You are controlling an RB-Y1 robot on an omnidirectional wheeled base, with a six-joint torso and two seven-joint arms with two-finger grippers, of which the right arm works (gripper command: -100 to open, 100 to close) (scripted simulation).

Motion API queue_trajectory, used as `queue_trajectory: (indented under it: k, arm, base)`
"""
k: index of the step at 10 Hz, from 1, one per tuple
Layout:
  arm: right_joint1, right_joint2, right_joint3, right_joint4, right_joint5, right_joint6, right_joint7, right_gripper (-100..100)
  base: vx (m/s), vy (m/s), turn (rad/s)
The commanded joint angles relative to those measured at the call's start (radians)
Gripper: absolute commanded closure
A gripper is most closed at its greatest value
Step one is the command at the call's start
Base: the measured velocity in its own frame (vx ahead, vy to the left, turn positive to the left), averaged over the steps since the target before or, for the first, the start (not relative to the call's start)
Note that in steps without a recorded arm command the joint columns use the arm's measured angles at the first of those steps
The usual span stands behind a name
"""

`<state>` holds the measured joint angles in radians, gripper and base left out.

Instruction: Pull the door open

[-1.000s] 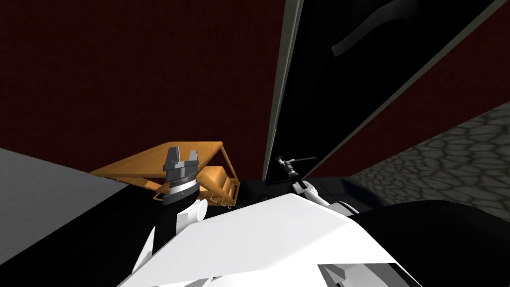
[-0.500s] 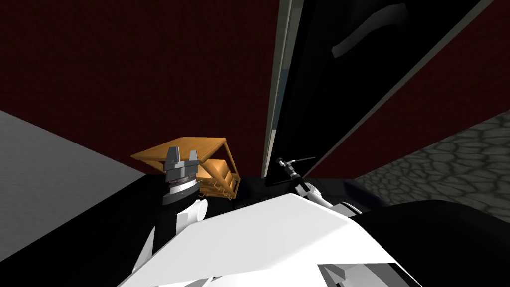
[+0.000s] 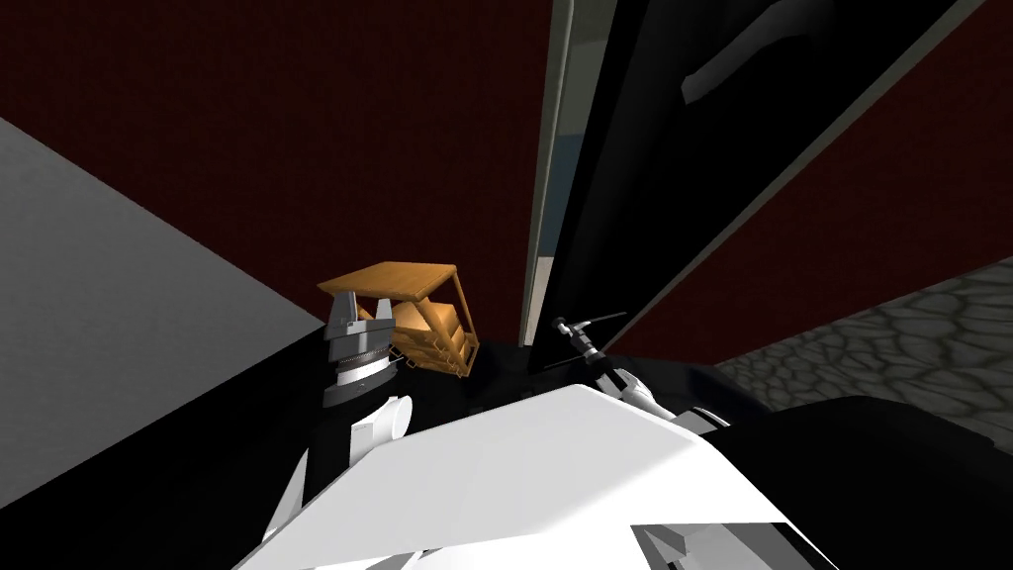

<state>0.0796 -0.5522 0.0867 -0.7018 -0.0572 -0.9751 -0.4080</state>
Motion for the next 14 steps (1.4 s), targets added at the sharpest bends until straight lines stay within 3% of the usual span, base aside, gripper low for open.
queue_trajectory:
  k: [1,2,10,11,12,13,14]
  arm:
    - [0.028,-0.018,0.007,-0.022,0.002,-0.021,-0.014,100]
    - [0.019,-0.009,0.006,-0.012,0.002,-0.013,-0.008,100]
    - [0.068,-0.056,0.029,0.028,0.013,-0.14,-0.053,100]
    - [0.07,-0.06,0.03,0.03,0.013,-0.148,-0.055,100]
    - [0.065,-0.055,0.031,0.03,0.014,-0.138,-0.054,100]
    - [0.075,-0.059,0.037,0.041,0.014,-0.162,-0.059,100]
    - [0.076,-0.061,0.037,0.044,0.014,-0.167,-0.059,100]
  base:
    - [-0.181,-0.08,0.117]
    - [-0.081,-0.036,0.015]
    - [-0.197,-0.085,0.17]
    - [-0.222,-0.093,0.125]
    - [-0.087,-0.043,0.027]
    - [-0.169,-0.034,0.23]
    - [-0.238,-0.095,0.212]
